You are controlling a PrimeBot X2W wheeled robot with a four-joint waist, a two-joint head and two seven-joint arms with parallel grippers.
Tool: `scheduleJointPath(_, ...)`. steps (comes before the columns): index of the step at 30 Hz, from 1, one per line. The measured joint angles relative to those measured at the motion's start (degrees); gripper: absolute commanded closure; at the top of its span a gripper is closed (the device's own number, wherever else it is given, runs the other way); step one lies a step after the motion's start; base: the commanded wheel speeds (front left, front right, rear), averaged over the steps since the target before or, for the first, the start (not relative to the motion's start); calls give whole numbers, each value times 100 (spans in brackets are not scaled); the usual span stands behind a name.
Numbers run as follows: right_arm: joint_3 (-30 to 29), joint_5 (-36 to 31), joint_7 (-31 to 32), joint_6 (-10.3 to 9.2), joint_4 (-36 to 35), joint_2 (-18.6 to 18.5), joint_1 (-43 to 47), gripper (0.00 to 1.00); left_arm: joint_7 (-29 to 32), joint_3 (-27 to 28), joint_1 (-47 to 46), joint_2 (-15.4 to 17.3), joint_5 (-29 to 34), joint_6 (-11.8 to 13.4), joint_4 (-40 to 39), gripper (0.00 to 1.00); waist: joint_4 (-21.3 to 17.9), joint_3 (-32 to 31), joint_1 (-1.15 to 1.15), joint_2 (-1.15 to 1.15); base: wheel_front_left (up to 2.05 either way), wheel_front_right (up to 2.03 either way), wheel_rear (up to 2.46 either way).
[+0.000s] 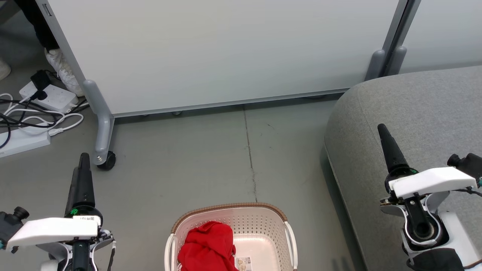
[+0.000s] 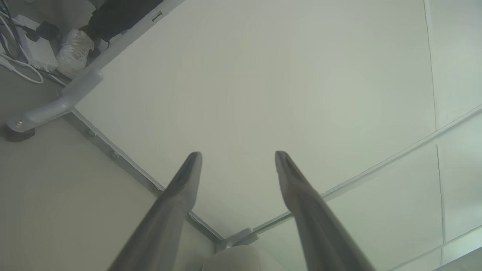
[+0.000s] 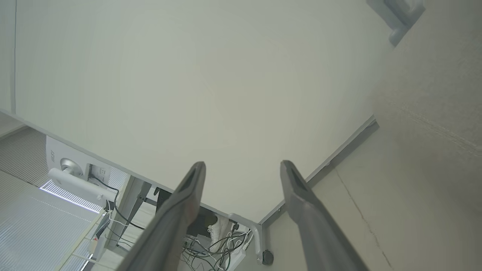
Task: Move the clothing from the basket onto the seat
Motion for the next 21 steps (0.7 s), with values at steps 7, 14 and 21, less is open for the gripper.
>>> scheduleJointPath(7,29,-955,-162,0,-241,-21,99,0,-119,-254,-44,164,982,147,-63,0,10,-9,0,0,0,0,0)
scheduleJointPath(14,56,-1904,-339,0,-380,-32,281,0,-247,-533,-43,346,1927,353,-109,0,15,-24,0,0,0,0,0)
scheduleJointPath(21,64,-2555,-479,0,-435,-24,404,0,-350,-690,-10,423,2492,524,-188,0,22,-42,0,0,0,0,0)
